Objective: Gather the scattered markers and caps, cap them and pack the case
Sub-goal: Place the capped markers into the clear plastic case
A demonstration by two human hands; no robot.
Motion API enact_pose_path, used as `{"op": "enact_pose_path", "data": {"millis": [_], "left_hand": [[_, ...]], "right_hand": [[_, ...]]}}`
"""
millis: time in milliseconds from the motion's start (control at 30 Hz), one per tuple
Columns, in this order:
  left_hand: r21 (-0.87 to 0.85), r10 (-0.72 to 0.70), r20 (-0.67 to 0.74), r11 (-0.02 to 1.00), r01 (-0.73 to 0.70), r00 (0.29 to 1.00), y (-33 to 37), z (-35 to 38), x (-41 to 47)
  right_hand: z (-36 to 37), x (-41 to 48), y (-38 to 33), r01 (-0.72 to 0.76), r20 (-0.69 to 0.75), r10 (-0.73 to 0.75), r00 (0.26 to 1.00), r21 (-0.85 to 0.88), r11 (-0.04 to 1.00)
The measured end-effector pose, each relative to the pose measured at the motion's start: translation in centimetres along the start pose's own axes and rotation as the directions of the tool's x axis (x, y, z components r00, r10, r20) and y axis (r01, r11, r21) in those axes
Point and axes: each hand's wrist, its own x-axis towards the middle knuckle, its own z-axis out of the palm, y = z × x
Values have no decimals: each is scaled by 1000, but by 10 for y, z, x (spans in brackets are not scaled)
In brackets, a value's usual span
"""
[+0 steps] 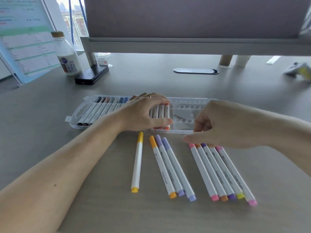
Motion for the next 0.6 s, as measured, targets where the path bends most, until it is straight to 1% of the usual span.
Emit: {"op": "enact_pose_path", "data": {"millis": [67, 133, 333, 533, 600], "left_hand": [[-11, -7, -2, 1000, 7, 1000, 0, 0, 0], [-9, -12, -4, 1000, 12, 1000, 1, 0, -1], [-7, -5, -10, 1000, 5, 1000, 2, 0, -1], [4, -1, -8, 1000, 1, 1000, 2, -2, -1], [3, 0, -2, 1000, 0, 1000, 3, -2, -1]], "right_hand": [[3, -10, -4, -17, 34, 19, 999, -62, 998], [8, -13, -6, -20, 20, 22, 1000, -125, 992], [16, -14, -17, -29, -18, 27, 999, -189, 982], [20, -6, -19, -41, -29, 36, 999, -202, 979], [17, -3, -20, -43, -10, 42, 999, -166, 985]]}}
